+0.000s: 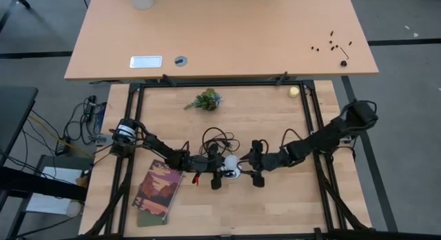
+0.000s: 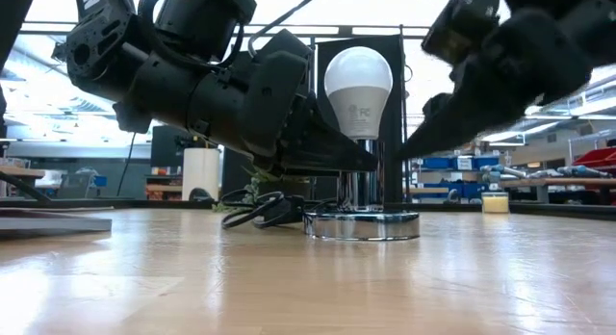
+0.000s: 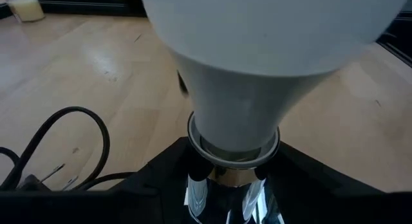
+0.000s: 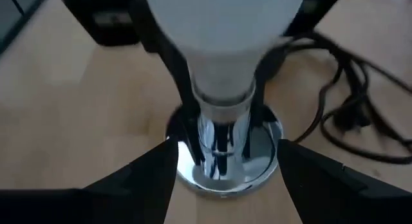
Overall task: Screw lightbulb
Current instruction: Remove the white lightbulb from the lamp socket, then return to Home Position
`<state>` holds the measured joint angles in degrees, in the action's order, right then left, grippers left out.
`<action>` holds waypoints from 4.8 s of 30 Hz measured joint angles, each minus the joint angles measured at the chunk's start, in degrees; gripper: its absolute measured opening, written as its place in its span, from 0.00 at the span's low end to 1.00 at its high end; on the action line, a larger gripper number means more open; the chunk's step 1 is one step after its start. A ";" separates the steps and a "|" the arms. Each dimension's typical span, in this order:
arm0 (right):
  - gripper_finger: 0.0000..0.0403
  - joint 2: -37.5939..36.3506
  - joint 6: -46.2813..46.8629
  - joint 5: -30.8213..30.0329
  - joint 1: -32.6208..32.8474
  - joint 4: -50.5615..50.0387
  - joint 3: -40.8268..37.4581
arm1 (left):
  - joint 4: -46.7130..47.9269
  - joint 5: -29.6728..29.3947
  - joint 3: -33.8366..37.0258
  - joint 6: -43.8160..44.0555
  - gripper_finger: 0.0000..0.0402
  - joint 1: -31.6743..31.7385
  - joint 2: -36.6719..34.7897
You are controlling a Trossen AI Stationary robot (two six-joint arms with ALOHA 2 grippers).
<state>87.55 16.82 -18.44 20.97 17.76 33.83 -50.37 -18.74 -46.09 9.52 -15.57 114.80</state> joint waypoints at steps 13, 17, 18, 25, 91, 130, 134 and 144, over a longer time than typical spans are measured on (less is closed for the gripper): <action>0.68 7.18 -6.43 0.18 -1.97 4.34 6.77 | 0.03 -0.15 0.00 0.06 0.48 0.02 0.00; 0.68 5.97 -7.66 0.05 -2.92 3.35 7.10 | 0.07 -0.26 0.00 0.11 0.48 0.02 0.00; 0.68 5.97 -7.68 -0.07 -3.24 2.22 7.10 | 0.07 -0.25 0.00 0.12 0.48 0.02 0.00; 0.68 1.17 -8.23 -1.19 -4.94 -10.80 7.33 | 0.36 -0.98 -0.02 0.36 0.48 -0.09 0.00; 0.57 -8.28 -4.27 -2.90 -4.01 -11.72 7.32 | -2.27 -6.18 0.07 -6.46 0.67 -0.61 -2.15; 0.57 -3.09 28.59 21.26 -18.81 -56.11 7.32 | 53.06 -16.67 1.50 1.05 0.62 -12.47 -34.16; 0.58 -1.51 26.77 21.11 -18.88 -56.38 7.49 | 53.16 -17.22 3.83 3.06 0.57 -14.00 -34.16; 0.65 -8.69 28.07 19.70 -18.88 -59.26 7.30 | 52.77 -18.21 7.14 4.78 0.49 -15.62 -34.18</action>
<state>78.85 44.88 1.27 2.09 -41.50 41.12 2.39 -36.96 -38.95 14.30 -31.20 80.62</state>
